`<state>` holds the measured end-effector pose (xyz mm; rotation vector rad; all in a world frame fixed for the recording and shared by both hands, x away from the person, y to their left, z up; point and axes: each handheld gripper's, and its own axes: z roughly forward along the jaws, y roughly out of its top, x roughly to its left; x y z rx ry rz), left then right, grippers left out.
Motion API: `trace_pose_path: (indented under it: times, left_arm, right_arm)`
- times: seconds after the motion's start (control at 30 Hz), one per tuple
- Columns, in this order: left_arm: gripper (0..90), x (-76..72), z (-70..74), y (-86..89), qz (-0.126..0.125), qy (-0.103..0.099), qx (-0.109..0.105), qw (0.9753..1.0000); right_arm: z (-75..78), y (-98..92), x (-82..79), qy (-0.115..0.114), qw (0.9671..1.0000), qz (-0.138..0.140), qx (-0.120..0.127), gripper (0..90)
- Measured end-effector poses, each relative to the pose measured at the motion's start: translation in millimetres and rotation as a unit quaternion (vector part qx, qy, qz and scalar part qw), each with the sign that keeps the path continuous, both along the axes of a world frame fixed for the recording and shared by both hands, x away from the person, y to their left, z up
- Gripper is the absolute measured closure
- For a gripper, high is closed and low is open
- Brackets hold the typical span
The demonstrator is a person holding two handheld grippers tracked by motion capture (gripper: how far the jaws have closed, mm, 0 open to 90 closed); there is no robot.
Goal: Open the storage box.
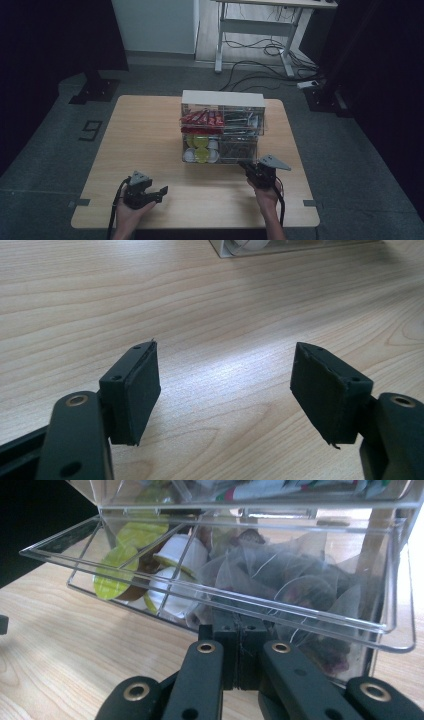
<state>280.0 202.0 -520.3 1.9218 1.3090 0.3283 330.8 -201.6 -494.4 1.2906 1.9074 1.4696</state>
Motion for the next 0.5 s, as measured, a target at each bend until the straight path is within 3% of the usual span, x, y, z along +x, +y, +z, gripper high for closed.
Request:
trace_pose_path:
  times: [0.5]
  left_arm:
    - [28.1, 0.2, 0.6, 2.2, 0.005, -0.002, 0.003, 1.0000]
  right_arm:
    - [15.1, -1.0, 7.2, -0.019, 0.9998, -0.002, 0.010, 88.1]
